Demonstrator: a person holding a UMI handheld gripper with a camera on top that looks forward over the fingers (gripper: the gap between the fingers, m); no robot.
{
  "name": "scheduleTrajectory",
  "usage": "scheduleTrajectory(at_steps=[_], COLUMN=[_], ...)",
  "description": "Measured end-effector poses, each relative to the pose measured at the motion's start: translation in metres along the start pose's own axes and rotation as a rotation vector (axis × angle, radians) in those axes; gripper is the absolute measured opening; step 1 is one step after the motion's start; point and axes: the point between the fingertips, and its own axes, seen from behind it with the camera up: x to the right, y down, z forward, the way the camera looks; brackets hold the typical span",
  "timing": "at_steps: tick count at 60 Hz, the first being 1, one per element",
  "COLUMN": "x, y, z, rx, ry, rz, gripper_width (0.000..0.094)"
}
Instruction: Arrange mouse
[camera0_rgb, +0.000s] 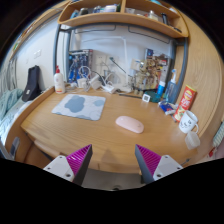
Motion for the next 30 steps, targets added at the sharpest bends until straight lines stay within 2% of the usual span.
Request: scheduleTrajectory(at_steps=[14, 30], x=[0.014, -0.039], y=[-0.041, -0.128], z=[0.025, 0.073], rx=[-0.048, -0.073], ry=[0.039, -0.040], rz=[0.021, 0.025], gripper_width=[0.0865, 0.0861])
